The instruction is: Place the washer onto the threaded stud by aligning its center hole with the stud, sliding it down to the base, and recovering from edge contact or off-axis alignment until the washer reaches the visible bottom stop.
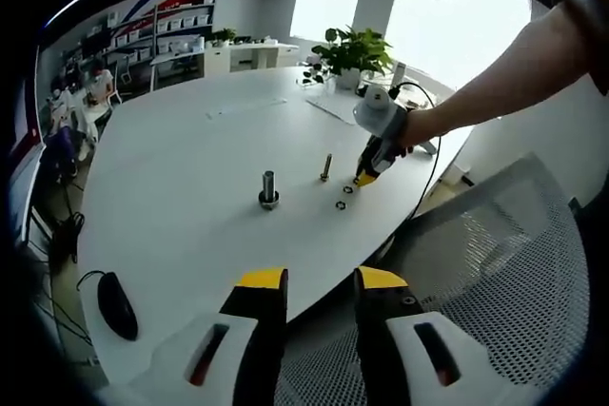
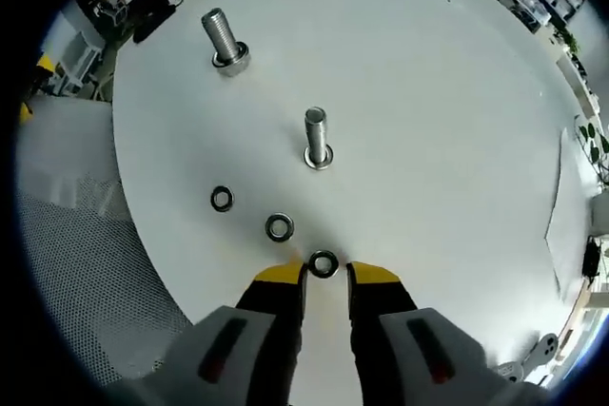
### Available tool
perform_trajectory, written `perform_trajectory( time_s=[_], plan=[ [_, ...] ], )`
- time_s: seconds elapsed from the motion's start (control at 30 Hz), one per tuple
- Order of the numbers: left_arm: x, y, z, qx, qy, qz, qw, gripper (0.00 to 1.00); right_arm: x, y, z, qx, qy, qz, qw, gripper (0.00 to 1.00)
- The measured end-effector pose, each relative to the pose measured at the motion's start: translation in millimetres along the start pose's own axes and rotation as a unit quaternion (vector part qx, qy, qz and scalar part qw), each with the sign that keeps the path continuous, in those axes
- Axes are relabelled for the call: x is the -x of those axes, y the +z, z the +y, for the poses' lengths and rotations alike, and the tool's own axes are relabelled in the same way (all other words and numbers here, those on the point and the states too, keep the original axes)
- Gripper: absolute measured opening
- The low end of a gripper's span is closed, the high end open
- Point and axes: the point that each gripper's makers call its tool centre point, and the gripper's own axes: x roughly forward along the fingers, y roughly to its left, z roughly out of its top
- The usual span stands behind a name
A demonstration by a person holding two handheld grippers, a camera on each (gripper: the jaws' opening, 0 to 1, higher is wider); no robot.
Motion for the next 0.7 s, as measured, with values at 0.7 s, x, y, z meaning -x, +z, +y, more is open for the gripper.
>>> perform_trajectory(
  time_s=[0.7],
  plan=[
    [0.8,-0.4,-0.8,0.0,0.0,0.001,1.0,0.25,-1.4,-1.1,1.3,0.12,0.024,0.088,0.9886,0.19]
  ],
)
